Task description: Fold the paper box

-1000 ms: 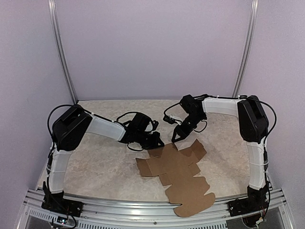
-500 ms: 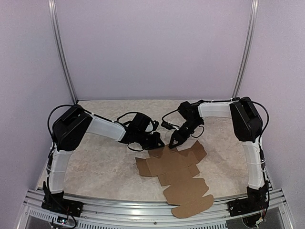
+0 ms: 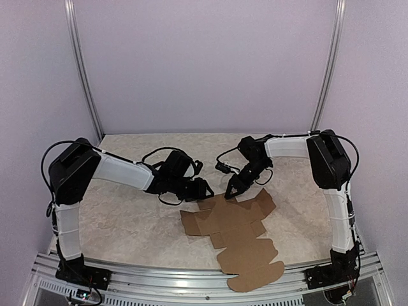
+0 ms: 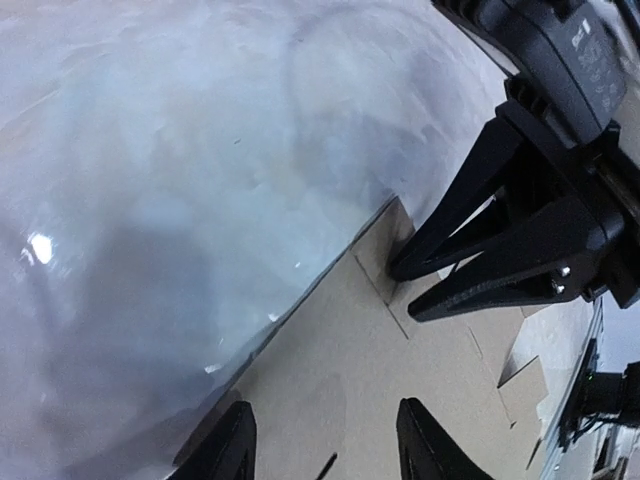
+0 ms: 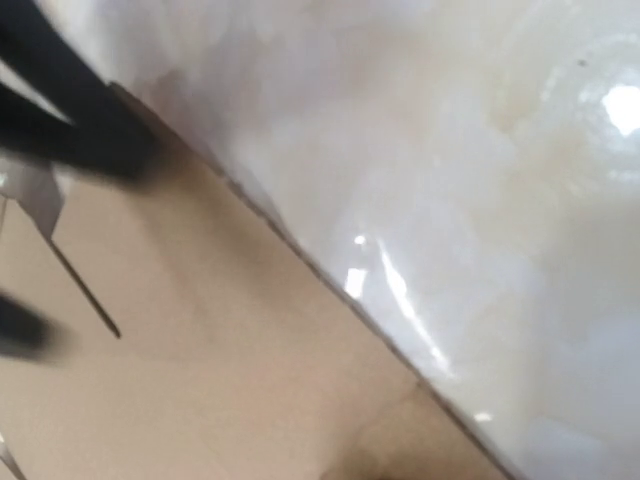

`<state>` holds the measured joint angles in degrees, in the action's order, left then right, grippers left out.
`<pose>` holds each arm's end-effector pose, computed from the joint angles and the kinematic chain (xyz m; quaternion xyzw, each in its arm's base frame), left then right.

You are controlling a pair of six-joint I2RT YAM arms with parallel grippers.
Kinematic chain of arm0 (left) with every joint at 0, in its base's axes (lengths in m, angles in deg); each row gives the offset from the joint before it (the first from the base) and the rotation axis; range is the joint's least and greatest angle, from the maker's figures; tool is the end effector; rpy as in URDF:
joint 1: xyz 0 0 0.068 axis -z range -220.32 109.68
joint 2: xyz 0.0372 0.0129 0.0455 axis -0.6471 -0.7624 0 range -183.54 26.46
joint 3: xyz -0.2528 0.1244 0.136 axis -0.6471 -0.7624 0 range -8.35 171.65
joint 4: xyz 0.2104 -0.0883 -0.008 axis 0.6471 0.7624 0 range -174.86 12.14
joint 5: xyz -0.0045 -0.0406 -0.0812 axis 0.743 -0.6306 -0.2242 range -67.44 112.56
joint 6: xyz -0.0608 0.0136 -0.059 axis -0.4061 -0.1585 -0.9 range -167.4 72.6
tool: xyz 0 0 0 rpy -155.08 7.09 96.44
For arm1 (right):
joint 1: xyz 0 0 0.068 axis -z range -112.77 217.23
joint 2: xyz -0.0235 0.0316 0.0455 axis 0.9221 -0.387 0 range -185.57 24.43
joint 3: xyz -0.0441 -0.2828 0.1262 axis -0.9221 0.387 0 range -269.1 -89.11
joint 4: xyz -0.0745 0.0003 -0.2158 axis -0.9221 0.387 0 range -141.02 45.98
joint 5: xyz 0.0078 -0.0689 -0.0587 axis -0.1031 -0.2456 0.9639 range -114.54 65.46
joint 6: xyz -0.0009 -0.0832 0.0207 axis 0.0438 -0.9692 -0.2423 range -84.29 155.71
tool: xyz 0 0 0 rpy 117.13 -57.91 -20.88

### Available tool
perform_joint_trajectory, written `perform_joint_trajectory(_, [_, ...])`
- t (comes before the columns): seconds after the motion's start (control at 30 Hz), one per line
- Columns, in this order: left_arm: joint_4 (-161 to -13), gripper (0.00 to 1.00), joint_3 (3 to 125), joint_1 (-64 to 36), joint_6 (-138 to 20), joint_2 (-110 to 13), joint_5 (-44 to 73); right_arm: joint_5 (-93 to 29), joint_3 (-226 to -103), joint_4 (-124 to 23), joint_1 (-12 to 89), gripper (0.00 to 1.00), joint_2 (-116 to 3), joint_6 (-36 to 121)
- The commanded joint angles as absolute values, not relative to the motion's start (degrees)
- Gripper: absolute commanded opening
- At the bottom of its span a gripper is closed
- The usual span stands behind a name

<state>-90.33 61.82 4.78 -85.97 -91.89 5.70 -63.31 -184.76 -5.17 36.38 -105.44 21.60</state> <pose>0.3070 -0.3389 0.1669 0.1103 0.9013 -0.3648 0.2061 0.3580 0.2691 0.1488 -0.3859 0.8574 0.3390 0.0327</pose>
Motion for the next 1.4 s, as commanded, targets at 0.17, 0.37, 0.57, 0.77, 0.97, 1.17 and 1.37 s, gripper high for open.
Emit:
perform_joint_trajectory(0.17, [-81.9, 0.57, 53.4, 3.0, -89.7, -83.6, 8.1, -55.7, -181.7, -4.3, 35.8, 0.18, -111.9, 21.6])
perform_joint_trajectory(0.37, [-77.6, 0.30, 55.8, 2.9, -86.4, -86.5, 11.8, -55.4, -181.3, -4.5, 35.9, 0.16, -111.8, 21.5])
perform_joint_trajectory(0.57, [-74.5, 0.06, 57.3, 3.3, -83.7, -86.9, 13.2, -55.5, -181.3, -4.5, 35.9, 0.13, -112.5, 21.5])
perform_joint_trajectory(0.77, [-70.4, 0.02, 61.8, 4.5, -80.3, -90.1, 14.6, -55.5, -181.1, -4.5, 35.8, 0.12, -113.2, 21.5])
perform_joint_trajectory(0.97, [-72.3, 0.01, 63.1, 5.4, -80.3, -90.7, 14.2, -55.3, -181.1, -4.6, 35.8, 0.12, -113.5, 21.5])
perform_joint_trajectory(1.17, [-74.7, 0.01, 62.9, 6.7, -78.9, -85.4, 15.0, -55.3, -181.0, -4.7, 35.9, 0.12, -113.7, 21.5])
perform_joint_trajectory(1.37, [-76.6, 0.01, 64.8, 7.3, -78.7, -83.4, 13.6, -55.1, -181.0, -4.7, 35.9, 0.12, -114.1, 21.5])
